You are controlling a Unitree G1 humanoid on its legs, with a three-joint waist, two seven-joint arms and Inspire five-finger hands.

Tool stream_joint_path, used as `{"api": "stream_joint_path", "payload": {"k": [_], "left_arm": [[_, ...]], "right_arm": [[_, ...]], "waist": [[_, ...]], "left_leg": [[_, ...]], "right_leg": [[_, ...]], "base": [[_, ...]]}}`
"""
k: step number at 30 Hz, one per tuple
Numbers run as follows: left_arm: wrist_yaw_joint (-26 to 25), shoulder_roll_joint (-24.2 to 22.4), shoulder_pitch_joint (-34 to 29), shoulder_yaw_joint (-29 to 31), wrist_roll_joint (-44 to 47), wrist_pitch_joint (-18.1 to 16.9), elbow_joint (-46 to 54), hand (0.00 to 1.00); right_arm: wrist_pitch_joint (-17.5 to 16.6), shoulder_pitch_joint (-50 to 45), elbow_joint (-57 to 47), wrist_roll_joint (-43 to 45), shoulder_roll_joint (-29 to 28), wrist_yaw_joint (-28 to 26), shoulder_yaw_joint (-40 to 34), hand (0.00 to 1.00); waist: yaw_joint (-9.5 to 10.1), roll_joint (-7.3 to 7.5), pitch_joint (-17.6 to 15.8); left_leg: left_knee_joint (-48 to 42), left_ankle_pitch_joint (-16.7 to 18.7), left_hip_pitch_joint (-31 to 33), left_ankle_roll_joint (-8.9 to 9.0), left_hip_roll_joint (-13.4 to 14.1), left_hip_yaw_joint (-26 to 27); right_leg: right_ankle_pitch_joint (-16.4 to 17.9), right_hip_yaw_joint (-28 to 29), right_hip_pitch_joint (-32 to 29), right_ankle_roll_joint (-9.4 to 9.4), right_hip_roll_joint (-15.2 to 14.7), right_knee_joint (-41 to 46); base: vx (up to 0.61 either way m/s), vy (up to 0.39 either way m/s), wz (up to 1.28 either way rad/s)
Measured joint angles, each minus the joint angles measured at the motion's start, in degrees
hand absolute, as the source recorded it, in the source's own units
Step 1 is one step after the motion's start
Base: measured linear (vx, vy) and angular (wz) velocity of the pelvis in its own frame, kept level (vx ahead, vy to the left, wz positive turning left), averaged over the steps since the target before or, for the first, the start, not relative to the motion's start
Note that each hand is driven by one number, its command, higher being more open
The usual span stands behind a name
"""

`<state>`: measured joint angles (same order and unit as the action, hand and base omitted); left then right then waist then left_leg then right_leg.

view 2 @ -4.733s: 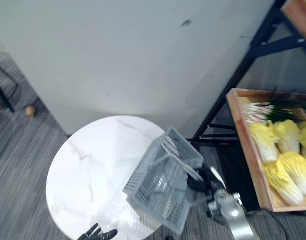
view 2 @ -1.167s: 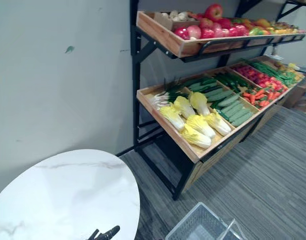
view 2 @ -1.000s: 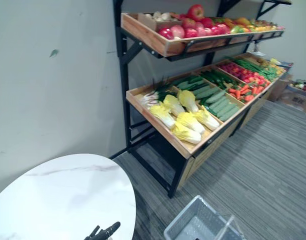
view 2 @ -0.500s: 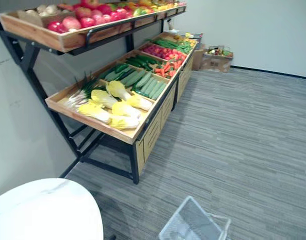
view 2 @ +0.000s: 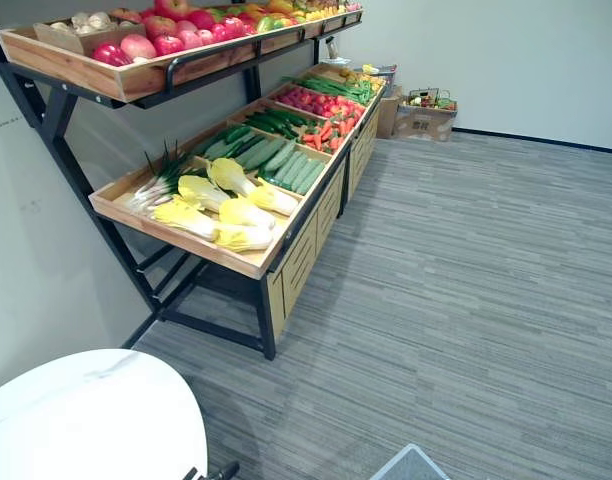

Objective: Pick vegetable in the basket

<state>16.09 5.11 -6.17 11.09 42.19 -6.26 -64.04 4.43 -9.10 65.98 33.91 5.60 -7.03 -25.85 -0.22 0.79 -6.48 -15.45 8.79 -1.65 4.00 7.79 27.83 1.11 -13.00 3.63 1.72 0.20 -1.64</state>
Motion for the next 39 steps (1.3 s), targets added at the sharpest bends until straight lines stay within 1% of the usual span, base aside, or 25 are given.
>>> {"api": "stream_joint_path", "payload": {"k": [1,2,3,4,5,6,7,8,10,11,12,19,23,26,28,30,32,36,38,39], "left_arm": [[0.6,0.31,0.07,1.77,-0.24,-0.09,0.71,1.0],[0.79,-0.15,-0.04,3.91,-0.24,-0.88,0.79,1.0],[0.7,-0.51,-0.48,4.05,-0.29,-1.27,0.7,1.0],[0.67,-0.86,-2.34,4.38,-0.24,-1.29,0.84,1.0],[0.72,-1.24,-4.43,4.54,-0.18,-1.16,0.71,1.0],[0.79,-1.58,-5.61,4.58,-0.14,-1.15,0.65,1.0],[0.79,-1.87,-7.11,5.04,-0.14,-0.87,-0.21,1.0],[0.69,-1.58,-7.2,4.99,-0.16,-0.23,-1.44,1.0],[1.13,-1.28,-6.01,4.69,-0.17,0.47,-1.54,1.0],[1.38,-0.32,-5.21,3.05,-0.21,0.43,-1.48,1.0],[1.86,0.96,0.81,-3.9,4.59,-1.16,-1.43,1.0],[1.81,0.94,-0.19,-3.91,4.57,-1.16,-1.44,1.0],[1.34,0.75,-1.15,-3.88,4.47,-1.16,-1.47,1.0],[0.69,0.5,-1.72,-3.88,4.37,-1.15,-1.58,1.0],[-0.14,0.16,-1.69,-3.71,4.25,-1.21,-2.51,1.0],[-0.77,0.11,-1.68,-3.73,3.18,-1.21,-2.69,1.0],[-0.8,0.11,-1.67,-3.88,2.24,-1.2,-2.72,1.0],[-0.79,0.09,-1.66,-4.16,2.24,-1.21,-2.81,1.0],[-0.79,0.11,-1.69,-4.56,2.27,-1.21,-2.9,1.0],[-0.76,0.19,-1.66,-5.54,2.26,-1.23,-2.93,1.0]], "right_arm": [[0.18,0.86,-0.05,1.11,0.06,-0.43,0.58,0.0],[0.22,2.11,-0.34,2.33,0.98,-1.11,1.48,0.0],[0.22,2.71,-0.36,2.31,1.78,-1.6,2.3,0.0],[0.3,3.89,-0.18,2.13,3.21,-2.43,3.95,0.0],[0.34,4.66,-0.37,2.11,3.93,-3.96,5.86,0.0],[0.34,4.63,-0.85,2.15,4.17,-4.93,6.8,0.0],[0.48,4.5,-1.34,2.1,3.76,-5.85,7.38,0.0],[0.62,3.32,-1.73,2.15,3.12,-6.08,8.04,0.0],[1.31,1.21,-1.74,2.26,2.73,-5.54,8.75,0.0],[1.18,0.67,-1.77,3.18,2.41,-4.79,8.85,0.0],[0.71,3.16,-1.58,2.13,1.98,-5.22,13.49,0.0],[0.54,3.15,-1.53,2.09,1.98,-4.89,13.43,0.0],[-0.23,3.22,-0.38,2.0,1.46,-3.17,11.95,0.0],[-0.94,3.23,0.14,0.58,0.85,-1.82,9.85,0.0],[-1.36,3.16,0.74,-0.21,0.36,-0.85,8.78,0.0],[-1.5,3.24,1.2,-0.8,-0.05,0.21,7.8,0.0],[-1.83,3.23,1.3,-2.28,-0.62,1.22,6.63,0.0],[-1.96,3.22,1.39,-2.32,-0.83,2.78,6.58,0.0],[-1.96,3.23,1.38,-2.31,-0.97,2.84,6.58,0.0],[-1.97,3.37,1.28,-2.29,-1.01,2.83,6.52,0.0]], "waist": [[0.29,1.02,-0.76],[0.99,0.35,-1.55],[1.72,-0.06,-1.81],[3.25,-0.94,-1.81],[3.43,-1.73,-1.51],[3.35,-2.34,-1.18],[3.35,-3.15,-0.46],[2.53,-2.28,0.17],[1.65,-0.82,1.02],[1.47,-0.45,1.28],[-0.1,0.94,1.72],[-0.09,0.76,1.73],[-0.04,0.11,2.26],[0.15,-0.54,2.66],[0.11,-0.86,2.93],[0.12,-0.93,3.14],[0.07,-0.96,3.17],[0.04,-0.94,3.18],[0.11,-0.85,3.11],[0.15,-0.81,2.95]], "left_leg": [[-10.27,0.55,4.47,-1.02,1.6,-3.44],[-18.89,2.61,9.29,-1.97,1.6,-11.84],[-18.49,3.97,9.53,-1.44,0.24,-16.75],[-12.88,5.06,8.18,0.09,-2.27,-24.94],[-5.21,4.94,6.01,0.43,-3.51,-31.61],[-1.88,4.84,5.48,0.4,-3.43,-34.23],[-0.89,1.99,5.07,-0.04,-3.05,-34.2],[0.83,1.69,4.64,-0.26,-3.12,-32.93],[4.32,0.16,4.23,-0.86,-3.98,-32.7],[7.48,-1.46,3.38,-0.98,-4.49,-32.29],[13.08,-4.21,0.18,-1.82,-6.22,-33.05],[13.13,-4.22,0.28,-1.84,-5.94,-33.07],[14.17,-4.22,-0.04,-1.82,-5.47,-32.77],[14.82,-3.99,-0.7,-1.45,-4.8,-31.44],[15.21,-3.65,-2.32,-0.94,-4.14,-29.53],[15.17,-3.42,-3.43,-0.56,-3.85,-27.92],[15.17,-3.37,-3.98,-0.5,-3.84,-26.79],[15.09,-3.22,-4.61,-0.29,-3.85,-26.08],[14.99,-3.18,-5.33,-0.3,-3.86,-25.4],[13.96,-2.86,-5.43,-0.34,-3.79,-24.93]], "right_leg": [[0.51,1.91,-0.74,0.68,-0.13,2.14],[1.39,4.94,-1.68,0.6,0.2,5.04],[1.65,7.15,-2.05,0.24,0.42,6.11],[1.96,12.32,-2.86,0.28,1.35,7.47],[1.87,16.59,-3.37,0.16,2.75,7.87],[1.8,18.11,-3.92,0.05,3.8,8.18],[1.59,20.74,-4.56,-0.26,4.97,9.01],[1.3,21.43,-4.88,-0.7,4.51,8.61],[1.67,21.31,-6.12,-1.09,3.4,8.6],[1.99,21.42,-7.01,-1.51,2.67,8.76],[1.95,16.69,-5.29,-2.67,0.37,6.36],[1.93,16.44,-5.28,-2.69,0.36,5.83],[1.33,16.2,-4.39,-2.69,0.52,3.55],[1.07,16.19,-4.24,-2.86,0.93,2.96],[0.63,15.7,-2.86,-3.28,1.42,1.99],[0.52,14.43,-2.12,-3.4,1.61,1.62],[0.48,14.46,-1.54,-3.38,1.61,1.31],[-0.33,14.43,-0.74,-3.4,1.56,0.4],[-0.35,14.43,-0.62,-3.41,1.53,1.29],[-0.17,14.13,-1.07,-3.56,1.58,3.27]], "base": [[-0.07,-0.046,-0.75],[-0.04,-0.008,-1.06],[-0.05,0.063,-1.85],[-0.02,0.129,-2.24],[0.0,0.141,-2.27],[0.03,0.152,-1.96],[0.07,0.143,-1.27],[0.09,0.123,-0.88],[0.11,0.052,-0.07],[0.09,0.026,0.03],[0.05,0.016,-0.01],[0.0,0.0,0.0],[0.04,0.006,-0.01],[0.08,-0.001,-0.17],[0.09,-0.016,-0.31],[0.06,-0.021,-0.28],[0.03,0.0,-0.16],[-0.02,0.021,-0.08],[-0.06,0.028,-0.1],[-0.08,0.021,-0.22]]}}
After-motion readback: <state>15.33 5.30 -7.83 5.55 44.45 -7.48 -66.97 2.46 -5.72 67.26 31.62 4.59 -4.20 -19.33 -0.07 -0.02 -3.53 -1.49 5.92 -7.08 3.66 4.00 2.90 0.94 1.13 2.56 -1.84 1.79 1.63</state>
